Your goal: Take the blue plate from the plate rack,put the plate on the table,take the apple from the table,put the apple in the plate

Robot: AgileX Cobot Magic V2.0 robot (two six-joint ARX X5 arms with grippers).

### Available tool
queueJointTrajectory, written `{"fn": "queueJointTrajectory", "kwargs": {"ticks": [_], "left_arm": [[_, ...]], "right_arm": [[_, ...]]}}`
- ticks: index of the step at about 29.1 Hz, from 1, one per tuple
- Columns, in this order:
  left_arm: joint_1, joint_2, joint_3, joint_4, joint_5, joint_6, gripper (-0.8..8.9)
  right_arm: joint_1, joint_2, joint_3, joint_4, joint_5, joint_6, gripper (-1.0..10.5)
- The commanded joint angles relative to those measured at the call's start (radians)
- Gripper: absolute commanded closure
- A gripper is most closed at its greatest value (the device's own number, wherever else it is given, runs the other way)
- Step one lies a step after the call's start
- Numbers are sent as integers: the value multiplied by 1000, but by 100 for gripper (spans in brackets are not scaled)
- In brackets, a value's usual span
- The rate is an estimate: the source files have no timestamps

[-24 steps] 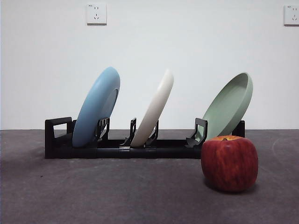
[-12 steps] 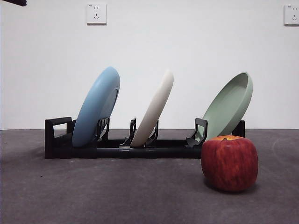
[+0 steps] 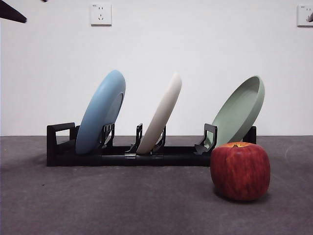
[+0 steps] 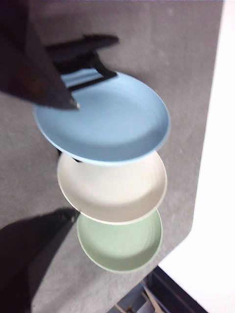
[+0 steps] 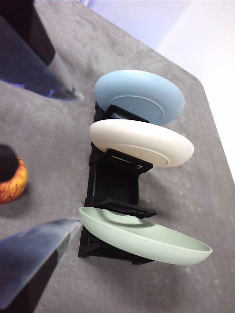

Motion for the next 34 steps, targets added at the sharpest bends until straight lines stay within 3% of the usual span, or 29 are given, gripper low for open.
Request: {"fn": "queueJointTrajectory", "kwargs": {"ticks": [1, 10, 13, 19, 24, 28, 34], "left_arm": [[-35, 42, 21, 34, 0, 3, 441], [-137, 315, 250, -8, -12, 63, 453], [-157, 420, 344, -57, -53, 114, 532], [-185, 587, 466, -83, -115, 159, 531], [-205, 671, 495, -81, -121, 167, 528], [-227, 716, 495, -86, -175, 169, 460], [-236, 747, 495, -87, -192, 170, 469]], "right_arm": [[2, 0, 4, 5, -2, -16, 534], [2, 0, 4, 5, -2, -15, 537], [2, 0, 4, 3, -2, -15, 537], [2, 0, 4, -2, -2, -15, 537], [2, 0, 4, -11, -1, -15, 537], [2, 0, 4, -14, -1, -14, 537], [2, 0, 4, -16, -1, -14, 537]]}}
